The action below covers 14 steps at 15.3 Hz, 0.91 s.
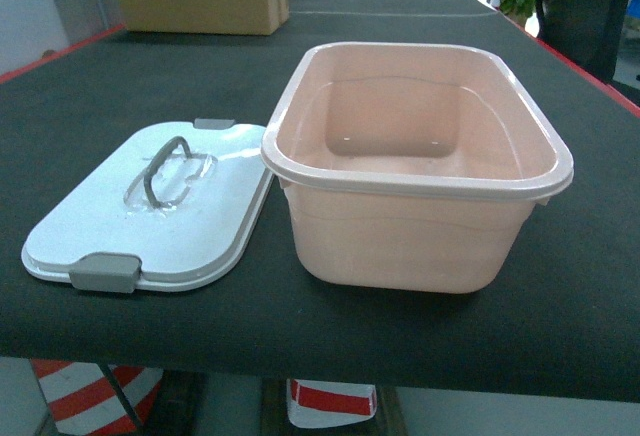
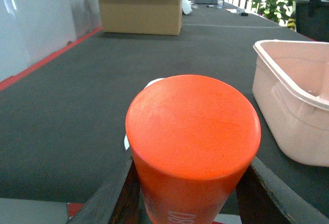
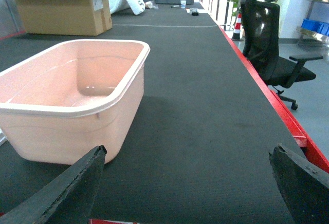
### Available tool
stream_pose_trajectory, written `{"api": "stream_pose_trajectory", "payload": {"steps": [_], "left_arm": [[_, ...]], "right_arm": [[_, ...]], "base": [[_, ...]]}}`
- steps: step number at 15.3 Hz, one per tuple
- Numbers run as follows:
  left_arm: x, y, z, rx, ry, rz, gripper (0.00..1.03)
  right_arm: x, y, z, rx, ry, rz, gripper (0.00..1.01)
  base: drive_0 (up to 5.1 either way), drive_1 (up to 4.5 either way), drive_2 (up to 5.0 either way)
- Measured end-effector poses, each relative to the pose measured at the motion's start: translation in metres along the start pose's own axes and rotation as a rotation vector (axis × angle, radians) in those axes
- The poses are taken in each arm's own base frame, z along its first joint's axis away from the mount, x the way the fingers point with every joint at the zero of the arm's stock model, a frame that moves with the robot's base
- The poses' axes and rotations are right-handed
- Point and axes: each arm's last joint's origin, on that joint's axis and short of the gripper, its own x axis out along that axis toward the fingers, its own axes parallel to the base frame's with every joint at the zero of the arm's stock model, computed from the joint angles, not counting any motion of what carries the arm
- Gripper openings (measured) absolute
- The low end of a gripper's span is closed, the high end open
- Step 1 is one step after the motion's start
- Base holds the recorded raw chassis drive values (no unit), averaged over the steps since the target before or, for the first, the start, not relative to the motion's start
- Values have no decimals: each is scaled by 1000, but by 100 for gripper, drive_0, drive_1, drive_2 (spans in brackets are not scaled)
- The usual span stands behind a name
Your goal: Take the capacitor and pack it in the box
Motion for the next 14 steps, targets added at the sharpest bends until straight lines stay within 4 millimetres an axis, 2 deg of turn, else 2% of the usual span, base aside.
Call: {"api": "stream_pose_trajectory", "payload": {"steps": [8, 9, 11, 12, 14], "left_arm": [[0, 0, 0, 0, -1, -3, 41], [3, 0, 1, 0, 3, 69, 41], [33, 12, 17, 0, -9, 157, 41], [58, 17, 33, 4, -54, 151, 41], [132, 1, 71, 10, -175, 4, 41]], "right_arm": [[0, 0, 0, 0, -3, 2, 98], [0, 0, 0, 0, -2, 1, 98], [0, 0, 0, 0, -2, 2, 98], [0, 0, 0, 0, -2, 2, 98], [0, 0, 0, 0, -3, 2, 98]], "base": [[0, 0, 0], [0, 0, 0], [0, 0, 0], [0, 0, 0], [0, 0, 0]]}}
